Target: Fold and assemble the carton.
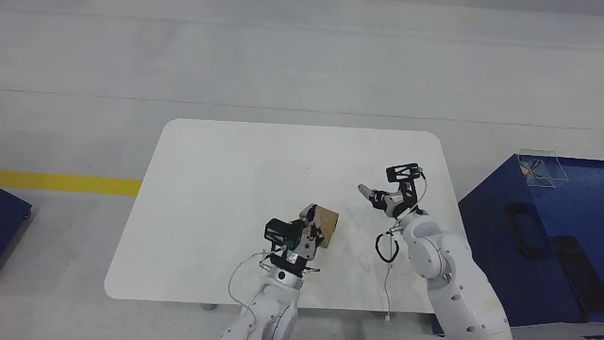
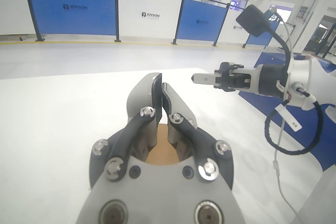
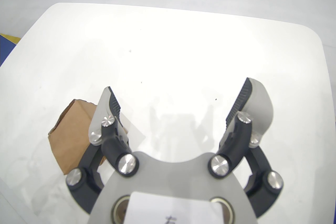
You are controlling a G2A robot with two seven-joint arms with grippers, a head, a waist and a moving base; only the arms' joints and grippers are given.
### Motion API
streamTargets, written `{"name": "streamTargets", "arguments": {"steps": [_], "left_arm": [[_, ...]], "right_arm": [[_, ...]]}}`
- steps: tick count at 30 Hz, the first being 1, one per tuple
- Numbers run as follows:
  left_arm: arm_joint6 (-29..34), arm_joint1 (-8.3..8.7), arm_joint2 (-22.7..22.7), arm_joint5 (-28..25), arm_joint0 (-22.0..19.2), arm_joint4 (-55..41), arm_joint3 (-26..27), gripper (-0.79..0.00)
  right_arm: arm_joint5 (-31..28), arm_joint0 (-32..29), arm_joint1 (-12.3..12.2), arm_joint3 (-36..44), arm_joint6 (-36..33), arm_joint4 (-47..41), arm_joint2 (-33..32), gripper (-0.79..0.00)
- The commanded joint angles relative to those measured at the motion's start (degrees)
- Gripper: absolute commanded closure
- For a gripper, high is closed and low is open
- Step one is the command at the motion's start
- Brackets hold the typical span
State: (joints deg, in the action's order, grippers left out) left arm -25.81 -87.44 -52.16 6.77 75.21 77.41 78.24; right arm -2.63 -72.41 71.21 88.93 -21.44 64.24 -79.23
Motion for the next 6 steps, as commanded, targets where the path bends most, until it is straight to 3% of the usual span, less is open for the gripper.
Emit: {"name": "streamTargets", "arguments": {"steps": [1,6], "left_arm": [[0.00,0.00,0.00,0.00,0.00,0.00,0.00,-0.069],[0.27,0.00,0.02,-0.03,-0.05,0.02,-0.04,-0.404]], "right_arm": [[0.00,0.00,0.00,0.00,0.00,0.00,0.00,-0.784],[0.00,0.00,0.00,0.00,0.00,0.00,0.00,-0.785]]}}
